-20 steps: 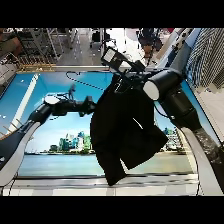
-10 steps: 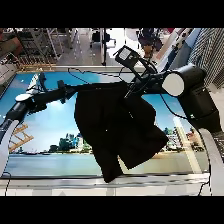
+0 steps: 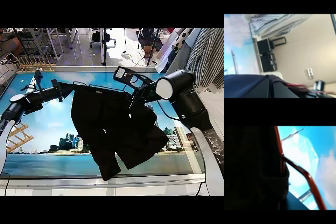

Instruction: Fold the clothes and pants, and hang the long-sleeved shirts on hangers.

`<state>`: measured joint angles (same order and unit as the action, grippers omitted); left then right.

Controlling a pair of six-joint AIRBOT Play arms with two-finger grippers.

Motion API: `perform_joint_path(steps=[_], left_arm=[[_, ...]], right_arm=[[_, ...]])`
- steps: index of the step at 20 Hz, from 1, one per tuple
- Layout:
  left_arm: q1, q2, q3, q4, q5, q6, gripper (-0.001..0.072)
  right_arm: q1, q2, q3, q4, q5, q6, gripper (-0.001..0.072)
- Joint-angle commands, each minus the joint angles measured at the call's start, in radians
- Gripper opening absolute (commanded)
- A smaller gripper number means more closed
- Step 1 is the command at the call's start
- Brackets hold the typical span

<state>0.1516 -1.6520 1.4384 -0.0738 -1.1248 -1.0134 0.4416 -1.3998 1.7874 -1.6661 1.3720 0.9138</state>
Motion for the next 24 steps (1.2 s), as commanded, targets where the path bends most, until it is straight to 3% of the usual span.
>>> perform_joint_path(steps=[1, 8, 11, 15, 19, 20, 22, 23, 24], left_arm=[[0.024, 0.001, 0.001, -0.013, 0.186, 0.013, 0.0012], [0.050, 0.001, 0.001, -0.011, 0.150, 0.080, 0.0011], [0.041, 0.001, 0.001, -0.006, 0.061, 0.090, 0.0010], [-0.035, 0.022, 0.002, -0.005, -0.074, 0.090, 0.0011], [-0.199, 0.106, 0.064, 0.071, -0.098, 0.090, 0.0013], [-0.228, 0.129, 0.090, 0.104, -0.097, 0.090, 0.0059], [-0.247, 0.175, 0.127, 0.156, -0.095, 0.087, 0.0360], [-0.238, 0.201, 0.129, 0.164, -0.098, 0.085, 0.0428], [-0.219, 0.225, 0.129, 0.164, -0.112, 0.077, 0.0427]], right_arm=[[0.000, -0.027, -0.018, -0.125, 0.012, -0.048, 0.0021], [0.000, -0.123, -0.018, -0.248, -0.031, -0.052, 0.0021], [0.009, -0.185, -0.018, -0.248, -0.116, -0.031, 0.0021], [0.047, -0.256, -0.018, -0.241, -0.277, 0.138, 0.0021], [0.077, -0.267, -0.011, -0.225, -0.360, 0.330, 0.0021], [0.074, -0.261, -0.002, -0.195, -0.351, 0.361, 0.0021], [0.059, -0.224, 0.007, -0.111, -0.340, 0.389, 0.0021], [0.049, -0.192, 0.007, -0.072, -0.341, 0.405, 0.0021], [0.037, -0.155, 0.007, -0.043, -0.341, 0.431, 0.0021]])
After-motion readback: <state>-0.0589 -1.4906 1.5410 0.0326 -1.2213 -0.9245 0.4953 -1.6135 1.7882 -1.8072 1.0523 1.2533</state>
